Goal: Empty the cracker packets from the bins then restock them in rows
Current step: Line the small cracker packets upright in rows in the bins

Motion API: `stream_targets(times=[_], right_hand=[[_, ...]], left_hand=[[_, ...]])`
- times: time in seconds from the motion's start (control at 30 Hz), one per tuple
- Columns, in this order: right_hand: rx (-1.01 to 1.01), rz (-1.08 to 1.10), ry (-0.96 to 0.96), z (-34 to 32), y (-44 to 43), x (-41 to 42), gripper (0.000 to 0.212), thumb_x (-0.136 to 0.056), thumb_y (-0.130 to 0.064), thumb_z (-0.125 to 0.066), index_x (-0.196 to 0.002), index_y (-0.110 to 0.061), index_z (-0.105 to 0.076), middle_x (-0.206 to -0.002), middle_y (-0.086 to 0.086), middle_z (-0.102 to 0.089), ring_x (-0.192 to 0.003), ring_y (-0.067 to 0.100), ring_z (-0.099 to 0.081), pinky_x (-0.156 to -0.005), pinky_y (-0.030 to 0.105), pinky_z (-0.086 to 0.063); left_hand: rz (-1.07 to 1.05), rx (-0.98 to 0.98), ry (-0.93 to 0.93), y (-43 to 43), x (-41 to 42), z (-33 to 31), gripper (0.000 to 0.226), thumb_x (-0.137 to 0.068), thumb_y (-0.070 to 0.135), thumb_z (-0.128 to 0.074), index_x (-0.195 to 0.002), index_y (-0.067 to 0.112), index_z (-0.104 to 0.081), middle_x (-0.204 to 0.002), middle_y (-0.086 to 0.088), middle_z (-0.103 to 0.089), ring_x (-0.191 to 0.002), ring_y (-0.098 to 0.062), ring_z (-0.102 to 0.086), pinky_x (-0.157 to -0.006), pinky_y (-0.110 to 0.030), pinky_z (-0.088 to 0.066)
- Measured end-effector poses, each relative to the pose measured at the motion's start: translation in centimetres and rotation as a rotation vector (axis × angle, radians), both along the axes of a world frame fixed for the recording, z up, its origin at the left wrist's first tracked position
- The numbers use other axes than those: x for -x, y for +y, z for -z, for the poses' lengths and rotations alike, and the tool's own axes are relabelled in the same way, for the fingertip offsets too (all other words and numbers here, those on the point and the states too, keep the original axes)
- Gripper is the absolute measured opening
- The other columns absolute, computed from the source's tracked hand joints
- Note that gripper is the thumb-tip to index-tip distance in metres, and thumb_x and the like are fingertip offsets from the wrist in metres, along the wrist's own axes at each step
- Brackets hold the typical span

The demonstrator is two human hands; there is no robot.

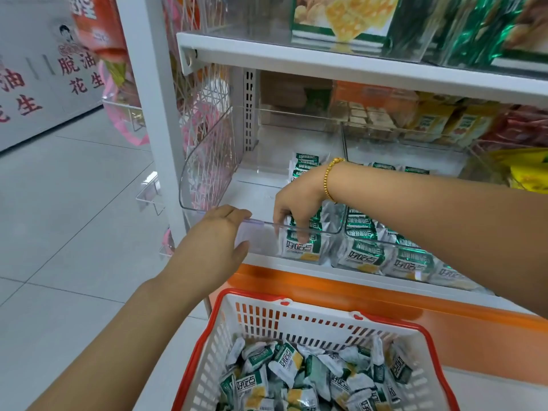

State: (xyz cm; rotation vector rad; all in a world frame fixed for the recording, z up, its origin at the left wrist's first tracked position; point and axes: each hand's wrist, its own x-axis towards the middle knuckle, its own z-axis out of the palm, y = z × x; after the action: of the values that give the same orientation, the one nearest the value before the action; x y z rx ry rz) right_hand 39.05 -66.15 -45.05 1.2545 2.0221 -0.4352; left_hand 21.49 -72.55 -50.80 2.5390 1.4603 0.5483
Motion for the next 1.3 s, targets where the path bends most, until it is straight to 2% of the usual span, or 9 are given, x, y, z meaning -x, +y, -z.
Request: stream_targets(times=[0.1, 0.23, 0.4, 0.63, 0.77, 0.87, 0.93, 1.1, 1.3], right_hand=[[-0.204, 0.048, 0.143, -1.0, -1.6, -0.4, 0.041, -0.082, -0.024, -0.075, -0.121, -0.022, -0.062, -0.112, -0.007, -0.059, -0.104, 0.014, -0.054, -0.088, 0.027, -0.045], [-0.673, 0.075, 0.486, -2.3, -7.4, -1.6, 0.013, -0.087, -0.028, -0.066, -0.086, -0.015, -0.063, -0.061, -0.013, -0.050, -0.062, 0.002, -0.050, -0.062, 0.024, -0.040], [-0.503, 0.231, 0.561, 3.4, -15.7, -3.8, 0.020, -0.087, -0.036, -0.064, -0.077, -0.021, -0.056, -0.052, -0.011, -0.045, -0.053, -0.002, -0.042, -0.069, 0.027, -0.045], [-0.320, 0.715, 0.295, 18.6, -19.6, -10.2, 0.022, -0.092, -0.032, -0.059, -0.083, -0.012, -0.060, -0.086, 0.005, -0.061, -0.083, 0.023, -0.061, -0.073, 0.031, -0.052], [-0.359, 0.926, 0.210, 23.7, -22.0, -12.5, 0.020, -0.094, -0.023, -0.050, -0.090, -0.009, -0.063, -0.097, 0.007, -0.066, -0.090, 0.023, -0.061, -0.091, 0.037, -0.048], [-0.417, 1.157, 0.343, 25.8, -23.9, -13.3, 0.015, -0.095, -0.009, -0.044, -0.093, -0.007, -0.059, -0.083, 0.005, -0.059, -0.063, 0.013, -0.051, -0.055, 0.022, -0.043], [-0.470, 1.227, 0.466, 26.6, -24.6, -13.3, 0.022, -0.094, -0.003, -0.043, -0.104, -0.006, -0.062, -0.088, 0.006, -0.063, -0.069, 0.015, -0.057, -0.059, 0.022, -0.046], [-0.604, 1.335, 0.762, 28.6, -25.6, -12.6, 0.021, -0.096, -0.004, -0.050, -0.104, -0.014, -0.066, -0.105, -0.006, -0.061, -0.067, 0.003, -0.055, -0.059, 0.018, -0.050], [-0.512, 1.354, 0.741, 30.1, -25.0, -12.6, 0.037, -0.089, -0.018, -0.067, -0.122, -0.014, -0.050, -0.112, 0.003, -0.066, -0.081, 0.014, -0.061, -0.070, 0.026, -0.049]], left_hand=[[0.017, -0.035, -0.105, -0.8, -0.2, -0.1, 0.046, -0.092, 0.025, -0.057, -0.136, 0.019, -0.047, -0.138, -0.001, -0.048, -0.116, -0.018, -0.054, -0.091, -0.025, -0.041], [0.136, -0.089, -0.313, -3.3, -1.2, 0.0, 0.016, -0.087, 0.038, -0.054, -0.091, 0.024, -0.060, -0.091, 0.009, -0.061, -0.080, -0.002, -0.056, -0.071, -0.021, -0.043], [0.210, 0.092, -0.073, -5.8, -2.8, 3.4, 0.030, -0.091, 0.034, -0.058, -0.067, 0.024, -0.043, -0.063, 0.010, -0.045, -0.057, -0.005, -0.043, -0.054, -0.026, -0.033], [0.161, 0.487, 0.164, -7.9, -5.5, 13.5, 0.013, -0.094, 0.028, -0.052, -0.094, 0.017, -0.060, -0.095, 0.001, -0.062, -0.081, -0.014, -0.058, -0.067, -0.024, -0.043], [0.101, 0.678, 0.277, -7.8, -4.9, 18.2, 0.038, -0.097, 0.028, -0.050, -0.131, 0.012, -0.051, -0.138, -0.006, -0.050, -0.123, -0.019, -0.049, -0.099, -0.025, -0.039], [-0.010, 0.786, 0.228, -7.8, -5.7, 20.3, 0.045, -0.098, 0.026, -0.049, -0.138, 0.008, -0.044, -0.144, -0.010, -0.044, -0.129, -0.023, -0.044, -0.102, -0.027, -0.037], [-0.119, 0.843, 0.173, -8.0, -6.6, 22.0, 0.048, -0.099, 0.024, -0.048, -0.142, 0.005, -0.039, -0.146, -0.012, -0.040, -0.130, -0.026, -0.043, -0.104, -0.031, -0.035], [-0.362, 0.940, -0.013, -9.1, -7.7, 25.9, 0.030, -0.090, 0.012, -0.051, -0.113, -0.006, -0.057, -0.085, -0.014, -0.057, -0.067, -0.022, -0.048, -0.060, -0.036, -0.043], [-0.479, 1.029, -0.112, -9.9, -9.2, 27.3, 0.051, -0.092, 0.029, -0.059, -0.124, -0.010, -0.049, -0.062, -0.006, -0.052, -0.064, -0.024, -0.056, -0.061, -0.028, -0.043]])
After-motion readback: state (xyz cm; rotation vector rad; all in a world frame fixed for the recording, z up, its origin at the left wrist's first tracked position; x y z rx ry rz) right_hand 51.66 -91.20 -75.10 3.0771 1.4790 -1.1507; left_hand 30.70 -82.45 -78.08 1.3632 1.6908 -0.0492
